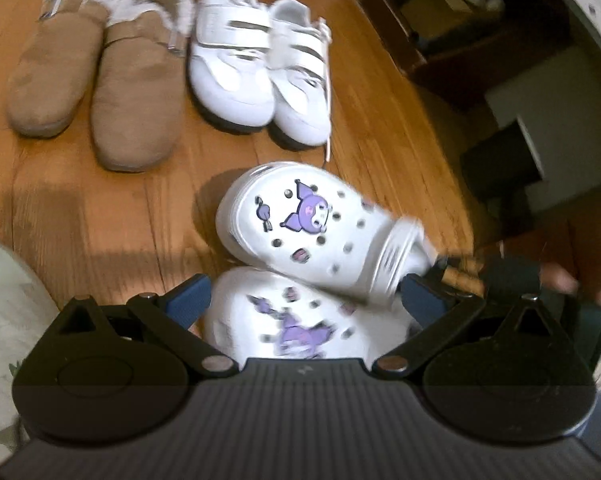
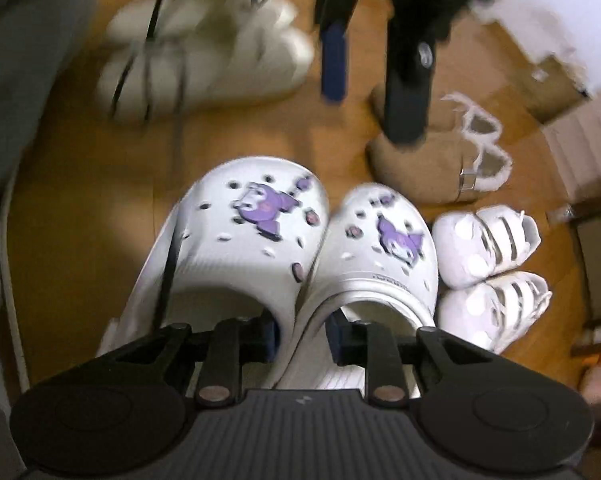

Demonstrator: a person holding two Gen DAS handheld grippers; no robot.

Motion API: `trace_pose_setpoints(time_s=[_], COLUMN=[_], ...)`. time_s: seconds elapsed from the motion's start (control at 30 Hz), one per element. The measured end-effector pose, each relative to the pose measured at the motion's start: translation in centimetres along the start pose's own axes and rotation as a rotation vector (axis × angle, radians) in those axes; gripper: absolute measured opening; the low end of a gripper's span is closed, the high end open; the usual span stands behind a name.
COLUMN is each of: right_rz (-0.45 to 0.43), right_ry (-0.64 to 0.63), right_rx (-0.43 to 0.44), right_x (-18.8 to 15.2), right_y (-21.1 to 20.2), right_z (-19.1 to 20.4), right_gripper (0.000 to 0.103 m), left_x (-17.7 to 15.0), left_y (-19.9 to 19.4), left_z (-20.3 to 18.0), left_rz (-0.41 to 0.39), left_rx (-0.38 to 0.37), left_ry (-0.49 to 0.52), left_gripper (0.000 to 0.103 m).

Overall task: Organize scattered shoes
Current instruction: 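Lift the Kuromi clogs with the right gripper, then carry the clogs with the right gripper toward the white sneakers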

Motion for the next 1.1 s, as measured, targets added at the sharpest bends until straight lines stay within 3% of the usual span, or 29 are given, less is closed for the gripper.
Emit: trace_pose_setpoints(time_s=[0.07, 0.13, 0.17, 0.23, 0.27, 0.33, 0.37, 0.43, 0.47, 0.53, 0.63, 0.73, 0.83, 0.93, 0.97, 1.03, 1.1], right_rz=[0.055, 0.166, 0.186, 0.237, 0.264, 0.365, 0.384, 0.525, 0.558, 0.688, 0.796, 0.825, 0.809, 0.843, 0.851, 0.849, 0.855], right_ry=[-0.017, 0.053, 0.087, 0.311, 0.377, 0.709, 0.797, 1.315, 1.455, 1.962, 2.385, 2.464, 2.588, 2.606, 2.607, 2.634, 2.608], right_rx=[-0.017, -0.039, -0.036, 0.010, 0.026, 0.103, 0.123, 0.276, 0.331, 0.587, 0.753, 0.720, 0.776, 0.787, 0.780, 0.662, 0.650], right_x=[-2.3, -4.6, -5.2, -7.2, -7.6, -9.5, -10.0, -13.3, -14.1, -17.2, -20.2, -21.3, -21.0, -20.8, -20.8, -21.8, -22.0], right_y=[0.9, 2.0, 2.1, 1.6, 1.5, 1.0, 1.0, 1.4, 1.9, 3.1, 4.5, 5.7, 6.6, 7.3, 7.4, 7.1, 7.2], right_z=[-1.2, -2.8, -3.4, -6.0, -6.5, -8.9, -9.4, -10.7, -10.8, -8.5, -4.5, -3.0, -1.9, -1.7, -1.9, -2.9, -3.3], right_gripper=[0.025, 0.056, 0.055, 0.065, 0.065, 0.070, 0.075, 0.092, 0.092, 0.092, 0.092, 0.092, 0.092, 0.098, 0.097, 0.093, 0.094], left_x=[-0.4, -1.0, -1.1, -1.7, -1.8, -1.9, -1.9, -1.7, -1.6, -1.6, -1.6, -1.7, -1.8, -2.0, -2.1, -2.3, -2.5], left_y=[0.8, 1.4, 1.5, 2.1, 2.2, 2.4, 2.4, 2.5, 2.6, 2.7, 3.0, 3.0, 3.4, 3.9, 4.1, 4.4, 4.6], left_z=[-0.6, -0.7, -0.8, -1.0, -1.1, -1.5, -1.5, -1.6, -1.5, -1.3, -0.8, -0.5, -0.3, -0.3, -0.3, -0.2, -0.1], left_rz=[0.022, 0.042, 0.046, 0.064, 0.067, 0.066, 0.061, 0.055, 0.054, 0.052, 0.057, 0.061, 0.074, 0.089, 0.092, 0.103, 0.113], left_rx=[0.010, 0.006, 0.009, 0.022, 0.027, 0.033, 0.034, 0.036, 0.037, 0.040, 0.051, 0.064, 0.077, 0.094, 0.102, 0.115, 0.103], left_ry=[0.016, 0.009, 0.010, 0.016, 0.024, 0.043, 0.052, 0.063, 0.062, 0.054, 0.036, 0.031, 0.038, 0.053, 0.059, 0.066, 0.058], left_gripper=[0.103, 0.103, 0.103, 0.103, 0.103, 0.103, 0.103, 0.103, 0.103, 0.103, 0.103, 0.103, 0.103, 0.103, 0.103, 0.103, 0.103])
Point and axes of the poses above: each gripper's, at about its wrist camera, not at the fingertips, and y roughly the way its jaws point, z to its left, x to its top, the point moved 7 cm from there along y, roughly the way its jaws point, and after that the axes turned 11 degrees about -x, right-handed, at the moved point
